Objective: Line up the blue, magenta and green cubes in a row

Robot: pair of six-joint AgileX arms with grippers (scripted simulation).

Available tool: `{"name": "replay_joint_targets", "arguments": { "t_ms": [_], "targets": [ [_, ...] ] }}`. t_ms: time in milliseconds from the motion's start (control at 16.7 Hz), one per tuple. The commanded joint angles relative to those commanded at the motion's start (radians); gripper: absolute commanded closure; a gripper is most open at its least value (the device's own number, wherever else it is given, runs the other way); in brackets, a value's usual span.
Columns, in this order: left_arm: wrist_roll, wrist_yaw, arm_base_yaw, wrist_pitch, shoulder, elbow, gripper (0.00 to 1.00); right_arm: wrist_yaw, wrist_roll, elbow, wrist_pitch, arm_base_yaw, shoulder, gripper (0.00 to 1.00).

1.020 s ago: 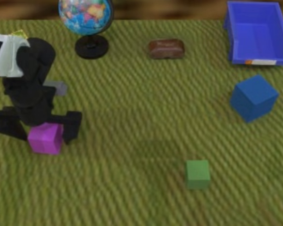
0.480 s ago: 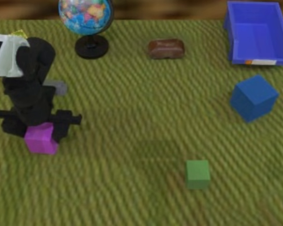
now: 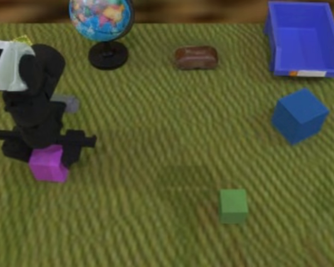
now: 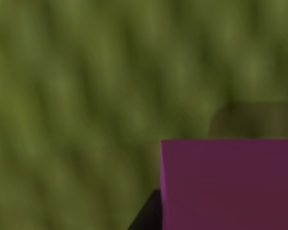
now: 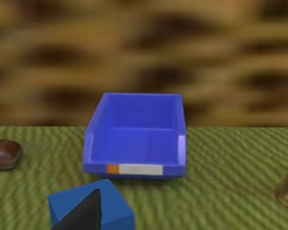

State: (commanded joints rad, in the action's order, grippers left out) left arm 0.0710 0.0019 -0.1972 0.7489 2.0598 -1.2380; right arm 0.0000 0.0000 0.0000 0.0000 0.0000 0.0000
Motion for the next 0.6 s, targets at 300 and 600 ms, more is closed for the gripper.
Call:
{"name": "replay_joint_targets", "arguments": {
  "t_ms": [300,600],
  "targets": [
    [-0.002,0.0,-0.001,0.027,-0.029,-0.019,1.0,0.0,0.0,0.0,0.0,0.0,0.0,0.0],
    [-0.001,0.002,0.01,0.194,-0.094,-0.11,1.0,0.0,0.0,0.0,0.0,0.0,0.0,0.0]
  ]
}}
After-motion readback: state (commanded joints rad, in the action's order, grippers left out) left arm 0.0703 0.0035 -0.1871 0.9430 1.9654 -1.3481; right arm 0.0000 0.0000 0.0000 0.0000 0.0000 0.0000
